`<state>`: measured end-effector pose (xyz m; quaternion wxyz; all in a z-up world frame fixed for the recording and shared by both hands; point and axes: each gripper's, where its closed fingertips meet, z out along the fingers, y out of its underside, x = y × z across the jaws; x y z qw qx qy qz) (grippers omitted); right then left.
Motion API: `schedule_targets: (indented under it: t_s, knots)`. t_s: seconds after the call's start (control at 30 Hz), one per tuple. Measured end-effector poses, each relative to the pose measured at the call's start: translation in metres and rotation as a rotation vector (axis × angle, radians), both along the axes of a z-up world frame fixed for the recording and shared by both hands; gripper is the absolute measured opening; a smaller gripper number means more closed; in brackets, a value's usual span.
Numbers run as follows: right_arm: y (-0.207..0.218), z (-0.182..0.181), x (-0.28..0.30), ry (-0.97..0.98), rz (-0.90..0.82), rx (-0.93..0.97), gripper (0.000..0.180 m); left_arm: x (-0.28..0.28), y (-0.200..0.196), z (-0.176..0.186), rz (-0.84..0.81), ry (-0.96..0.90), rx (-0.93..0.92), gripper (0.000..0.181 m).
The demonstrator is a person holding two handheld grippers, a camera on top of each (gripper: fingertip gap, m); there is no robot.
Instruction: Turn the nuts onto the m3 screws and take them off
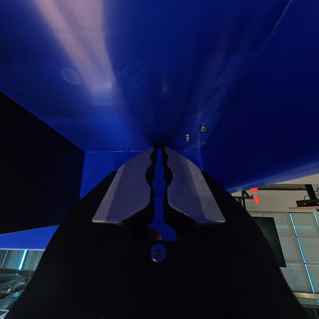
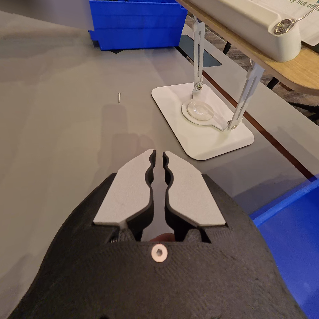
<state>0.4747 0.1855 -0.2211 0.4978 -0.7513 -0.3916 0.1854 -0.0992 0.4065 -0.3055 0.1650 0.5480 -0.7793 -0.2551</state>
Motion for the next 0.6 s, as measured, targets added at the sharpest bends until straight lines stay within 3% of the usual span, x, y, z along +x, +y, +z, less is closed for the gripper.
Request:
schedule_targets:
  t_s: [0.37, 0.6]
  knots:
    - [0.0003, -0.0019, -0.0003, -0.002, 0.002, -0.005, 0.008, 0.001, 0.0009, 0.0023, 0.011, -0.013, 0.003, 0.0]
    - [0.0007, -0.0028, -0.0001, -0.002, 0.002, -0.008, 0.008, 0.0052, 0.0034, 0.0086, 0.037, -0.037, 0.016, 0.012]
